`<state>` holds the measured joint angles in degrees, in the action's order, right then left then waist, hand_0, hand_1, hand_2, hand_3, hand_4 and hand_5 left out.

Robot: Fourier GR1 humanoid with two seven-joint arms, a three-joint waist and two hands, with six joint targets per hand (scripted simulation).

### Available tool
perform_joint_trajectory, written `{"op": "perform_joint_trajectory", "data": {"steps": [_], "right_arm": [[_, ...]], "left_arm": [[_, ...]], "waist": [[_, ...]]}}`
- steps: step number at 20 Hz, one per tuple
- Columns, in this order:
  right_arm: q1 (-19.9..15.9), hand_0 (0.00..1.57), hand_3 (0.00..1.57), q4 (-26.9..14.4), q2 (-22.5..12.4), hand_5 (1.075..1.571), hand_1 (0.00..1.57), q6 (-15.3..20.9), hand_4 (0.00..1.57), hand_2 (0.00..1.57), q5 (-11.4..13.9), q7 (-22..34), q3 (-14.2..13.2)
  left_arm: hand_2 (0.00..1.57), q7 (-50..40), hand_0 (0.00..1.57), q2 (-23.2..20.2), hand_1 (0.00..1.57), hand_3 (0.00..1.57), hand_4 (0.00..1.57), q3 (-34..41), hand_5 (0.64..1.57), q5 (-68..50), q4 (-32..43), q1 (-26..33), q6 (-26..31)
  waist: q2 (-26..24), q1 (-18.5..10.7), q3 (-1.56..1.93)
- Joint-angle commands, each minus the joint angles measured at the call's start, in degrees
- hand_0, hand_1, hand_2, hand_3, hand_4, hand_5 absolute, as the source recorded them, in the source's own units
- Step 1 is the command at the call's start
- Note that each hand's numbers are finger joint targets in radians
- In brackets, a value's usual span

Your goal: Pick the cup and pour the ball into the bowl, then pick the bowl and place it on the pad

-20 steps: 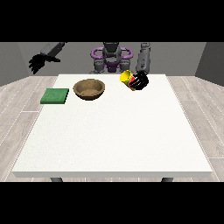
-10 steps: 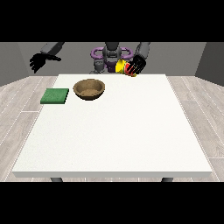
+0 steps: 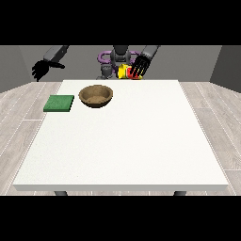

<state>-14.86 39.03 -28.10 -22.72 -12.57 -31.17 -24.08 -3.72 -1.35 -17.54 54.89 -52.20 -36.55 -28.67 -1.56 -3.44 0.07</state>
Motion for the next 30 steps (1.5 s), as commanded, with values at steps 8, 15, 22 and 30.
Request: {"op": "perform_joint_trajectory", "data": {"steps": [8,15,22,30], "right_arm": [[-10.4,0.00,0.18,-0.6,-1.4,1.534,0.00,2.6,0.00,0.00,0.7,4.8,1.4],[-11.2,0.00,0.22,-1.2,2.6,1.533,0.00,5.5,0.00,0.00,2.3,3.9,3.6],[-15.4,0.00,0.28,-1.5,4.0,1.523,0.00,4.6,0.00,0.00,2.4,5.0,5.0],[-14.5,0.00,0.24,-3.6,2.3,1.521,0.00,3.3,0.00,0.00,1.2,4.2,3.5]], "left_arm": [[1.57,-16.6,0.55,1.3,0.55,1.57,0.93,-11.6,1.565,15.7,0.3,-5.0,0.1],[1.57,-19.1,0.30,1.3,0.30,1.57,0.90,-15.8,1.570,21.8,-1.3,-8.0,7.8],[1.57,-22.7,0.05,1.3,0.05,1.57,1.09,-25.9,1.495,27.6,-1.5,-7.8,13.5],[1.57,-17.3,0.77,1.3,0.77,1.57,1.20,-25.6,1.416,33.0,-0.6,-17.6,26.9]], "waist": [[3.4,3.3,-0.04],[3.2,3.6,-0.04],[5.6,6.2,-0.03],[4.5,5.5,0.00]]}}
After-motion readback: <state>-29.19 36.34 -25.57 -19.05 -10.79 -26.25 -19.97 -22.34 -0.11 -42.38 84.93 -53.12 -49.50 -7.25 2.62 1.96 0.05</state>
